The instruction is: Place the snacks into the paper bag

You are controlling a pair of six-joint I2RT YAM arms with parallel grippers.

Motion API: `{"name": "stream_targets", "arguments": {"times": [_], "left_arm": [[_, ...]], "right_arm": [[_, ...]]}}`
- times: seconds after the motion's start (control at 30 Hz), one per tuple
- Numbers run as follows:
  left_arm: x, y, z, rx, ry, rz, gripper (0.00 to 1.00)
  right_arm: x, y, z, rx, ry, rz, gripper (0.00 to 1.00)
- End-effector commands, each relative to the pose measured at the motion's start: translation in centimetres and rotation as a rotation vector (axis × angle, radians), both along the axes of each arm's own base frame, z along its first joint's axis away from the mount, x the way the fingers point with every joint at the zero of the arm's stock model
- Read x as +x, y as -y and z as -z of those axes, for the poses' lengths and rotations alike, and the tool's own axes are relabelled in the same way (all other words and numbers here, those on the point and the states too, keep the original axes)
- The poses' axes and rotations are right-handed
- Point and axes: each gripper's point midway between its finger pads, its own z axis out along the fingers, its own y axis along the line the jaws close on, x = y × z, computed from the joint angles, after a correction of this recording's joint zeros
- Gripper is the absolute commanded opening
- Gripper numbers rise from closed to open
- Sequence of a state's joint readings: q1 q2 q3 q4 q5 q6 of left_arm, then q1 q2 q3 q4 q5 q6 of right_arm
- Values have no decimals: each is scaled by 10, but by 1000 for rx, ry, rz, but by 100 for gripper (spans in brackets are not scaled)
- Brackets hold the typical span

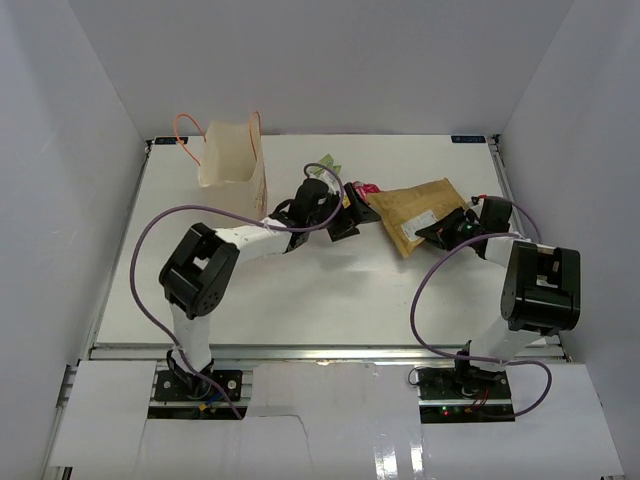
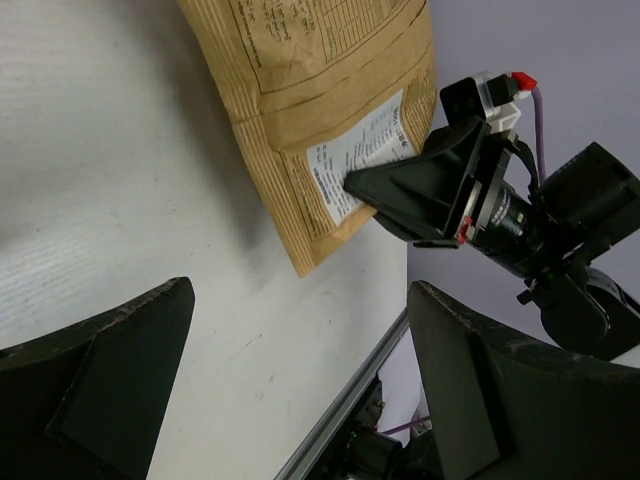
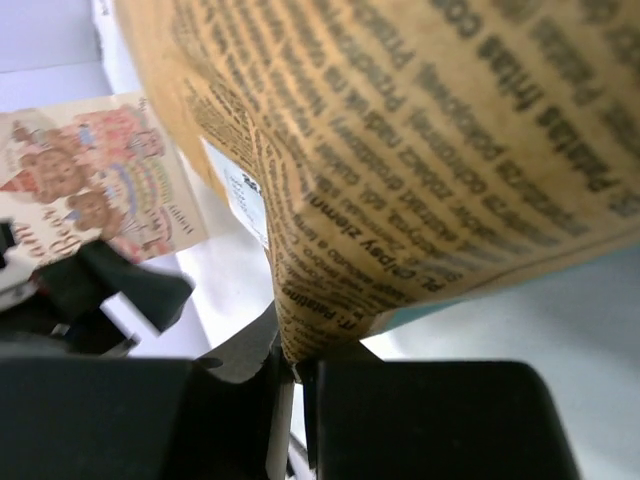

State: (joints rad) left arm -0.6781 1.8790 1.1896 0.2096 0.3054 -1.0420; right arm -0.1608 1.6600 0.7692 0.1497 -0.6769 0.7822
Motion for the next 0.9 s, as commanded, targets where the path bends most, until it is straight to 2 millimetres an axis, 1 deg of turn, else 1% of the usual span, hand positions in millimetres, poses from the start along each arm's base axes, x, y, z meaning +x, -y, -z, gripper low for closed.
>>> {"name": "stream_targets", "arguments": {"times": [0.0,0.03,0.07,0.1,0.2,0.23,0.27,0.4,0.47,0.57,0.6,0.63,0.7,0.77,0.8,0.83,0.87], "left_arm": [[8,26,-37,-90,70,73,98],[10,29,-27,-85,55,84,98],[11,32,-25,-86,52,90,98],[15,36,-28,-92,61,93,98],[15,45,-18,-93,43,124,98],[16,50,-22,-100,51,134,98],[13,53,-14,-95,38,147,98],[10,60,-2,-89,9,152,98],[11,63,-1,-90,10,153,98],[8,68,7,-68,-7,170,98],[8,71,4,-68,-3,172,98],[10,70,7,-60,-4,165,98],[11,73,4,-62,0,160,97],[15,75,2,-68,8,159,88],[18,79,-4,-79,19,161,84],[19,81,-3,-82,16,166,80],[19,82,-5,-90,12,169,70]], "right_arm": [[-14,-10,-25,112,9,-41,8],[-16,-10,-27,119,4,-43,8],[-21,-13,-30,135,4,-58,8],[-24,-15,-31,149,-6,-63,8],[-32,-20,-38,198,-16,-81,8],[-36,-22,-38,211,-23,-87,8],[-38,-24,-41,226,-18,-98,8],[-39,-27,-53,259,8,-108,8],[-40,-29,-59,280,12,-108,8],[-39,-30,-66,299,23,-110,8],[-39,-30,-66,302,22,-112,8],[-39,-30,-66,304,20,-110,8],[-41,-33,-66,323,5,-114,8],[-45,-37,-68,335,-2,-131,8],[-49,-41,-66,340,-12,-141,8],[-52,-42,-67,346,-12,-151,8],[-53,-44,-67,349,-13,-158,8]]}}
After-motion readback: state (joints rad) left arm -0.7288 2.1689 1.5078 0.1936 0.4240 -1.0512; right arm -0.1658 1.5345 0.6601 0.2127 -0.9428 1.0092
